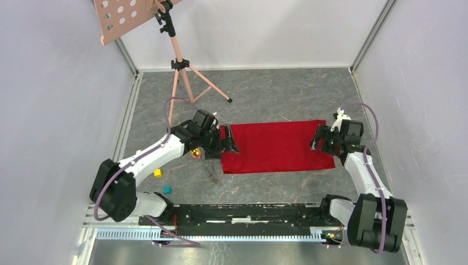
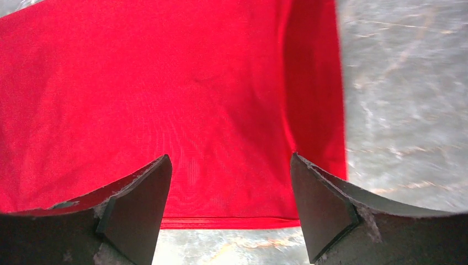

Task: Fold the napkin into a case and place the utensils inside
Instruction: Fold the rectangle-folded napkin at the center of the board.

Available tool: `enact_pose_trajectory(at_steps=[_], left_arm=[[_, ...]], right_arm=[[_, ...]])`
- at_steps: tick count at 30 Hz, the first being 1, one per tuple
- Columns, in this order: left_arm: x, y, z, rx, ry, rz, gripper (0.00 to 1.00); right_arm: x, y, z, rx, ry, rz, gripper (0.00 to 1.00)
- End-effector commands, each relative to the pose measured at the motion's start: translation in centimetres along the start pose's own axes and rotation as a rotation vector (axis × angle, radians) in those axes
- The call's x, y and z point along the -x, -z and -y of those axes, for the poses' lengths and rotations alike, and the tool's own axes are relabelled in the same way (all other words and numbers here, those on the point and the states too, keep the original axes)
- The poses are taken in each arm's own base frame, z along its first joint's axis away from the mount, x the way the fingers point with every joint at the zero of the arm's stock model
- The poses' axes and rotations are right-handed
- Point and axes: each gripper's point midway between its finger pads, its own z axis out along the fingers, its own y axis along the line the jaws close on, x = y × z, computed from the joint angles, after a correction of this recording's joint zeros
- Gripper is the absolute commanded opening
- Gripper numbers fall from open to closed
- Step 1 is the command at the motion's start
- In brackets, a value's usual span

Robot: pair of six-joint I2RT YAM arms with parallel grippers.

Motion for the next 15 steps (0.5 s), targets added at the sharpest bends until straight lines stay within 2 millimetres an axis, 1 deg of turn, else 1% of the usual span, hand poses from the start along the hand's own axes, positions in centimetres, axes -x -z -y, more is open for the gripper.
enact_pose_trajectory(at_steps=[1,3,5,7,9,11,15], left_arm=[[4.0,-1.3,3.8,-0.104,0.022,0.075,0.93],[5.1,-2.7,4.0,-0.106,0.041,0.095,0.93],[5.7,-3.9,4.0,-0.114,0.067,0.096,0.93],[6.1,-4.8,4.0,-0.124,0.091,0.083,0.93],[6.2,-5.2,4.3,-0.142,0.104,0.064,0.93],[6.3,-5.4,4.7,-0.153,0.1,0.049,0.93],[5.6,-6.4,4.8,-0.161,0.128,-0.029,0.93]], right_arm=[[3.4,-0.8,-3.8,0.208,-0.002,0.068,0.84],[3.6,-1.5,-3.6,0.193,-0.02,0.046,0.83],[3.1,-2.1,-2.6,0.136,-0.037,0.009,0.82],[2.6,-2.2,-1.7,0.09,-0.038,-0.009,0.77],[2.3,-1.9,-1.0,0.053,-0.021,0.006,0.77],[1.9,-1.6,0.1,-0.008,-0.005,0.011,0.79],[0.2,-2.2,2.3,-0.117,-0.013,-0.031,0.79]])
